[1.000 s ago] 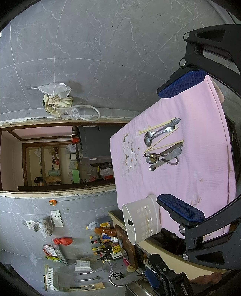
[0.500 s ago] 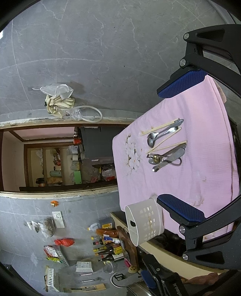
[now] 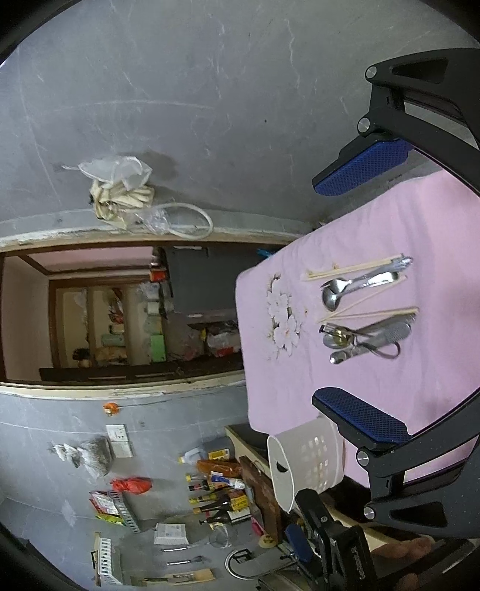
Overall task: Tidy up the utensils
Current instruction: 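Grasp the silver knife with the left tool while the right tool grasps a chopstick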
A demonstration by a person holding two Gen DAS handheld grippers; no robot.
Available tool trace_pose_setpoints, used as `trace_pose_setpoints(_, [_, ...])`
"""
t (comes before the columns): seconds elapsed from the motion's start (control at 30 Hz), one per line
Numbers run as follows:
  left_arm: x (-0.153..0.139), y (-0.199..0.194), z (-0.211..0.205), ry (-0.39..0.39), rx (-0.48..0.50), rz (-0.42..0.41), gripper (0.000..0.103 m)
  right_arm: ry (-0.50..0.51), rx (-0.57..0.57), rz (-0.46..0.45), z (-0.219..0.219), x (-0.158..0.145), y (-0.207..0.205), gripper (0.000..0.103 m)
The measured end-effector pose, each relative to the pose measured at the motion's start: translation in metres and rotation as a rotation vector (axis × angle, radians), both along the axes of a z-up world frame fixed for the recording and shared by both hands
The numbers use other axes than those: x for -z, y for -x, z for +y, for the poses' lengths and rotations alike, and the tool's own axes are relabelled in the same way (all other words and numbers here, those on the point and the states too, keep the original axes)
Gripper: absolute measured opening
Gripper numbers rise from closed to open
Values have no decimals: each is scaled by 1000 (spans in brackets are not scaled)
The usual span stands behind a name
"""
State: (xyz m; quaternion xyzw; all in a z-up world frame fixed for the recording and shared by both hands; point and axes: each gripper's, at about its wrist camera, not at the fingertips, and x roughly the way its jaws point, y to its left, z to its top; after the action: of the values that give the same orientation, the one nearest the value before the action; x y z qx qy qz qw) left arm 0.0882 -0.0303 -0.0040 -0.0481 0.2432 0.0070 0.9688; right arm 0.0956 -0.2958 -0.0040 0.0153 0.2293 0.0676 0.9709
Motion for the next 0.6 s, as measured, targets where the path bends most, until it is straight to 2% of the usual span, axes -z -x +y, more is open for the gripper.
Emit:
trace_pose_setpoints(0.17, [22, -46, -13, 88, -13, 83, 102, -3, -76, 78, -20, 17, -51, 102])
trace_pose_setpoints(0.3, [42, -80, -22, 118, -39, 131, 102, -16, -126, 127, -29, 38, -93, 102])
trace_pose_setpoints(0.37, [51, -99, -28, 134, -37, 152, 97, -38, -154, 161, -33, 52, -117, 101])
trace_pose_setpoints(0.4, [56, -107, -31, 139, -28, 161, 91, -45, -165, 183, -34, 59, -131, 100])
trace_pose_setpoints(0.57, [77, -152, -50, 136, 19, 237, 67, -101, -208, 285, -41, 93, -186, 64])
trace_pose_setpoints(0.6, [82, -161, -54, 142, 32, 251, 61, -111, -221, 308, -41, 102, -198, 61])
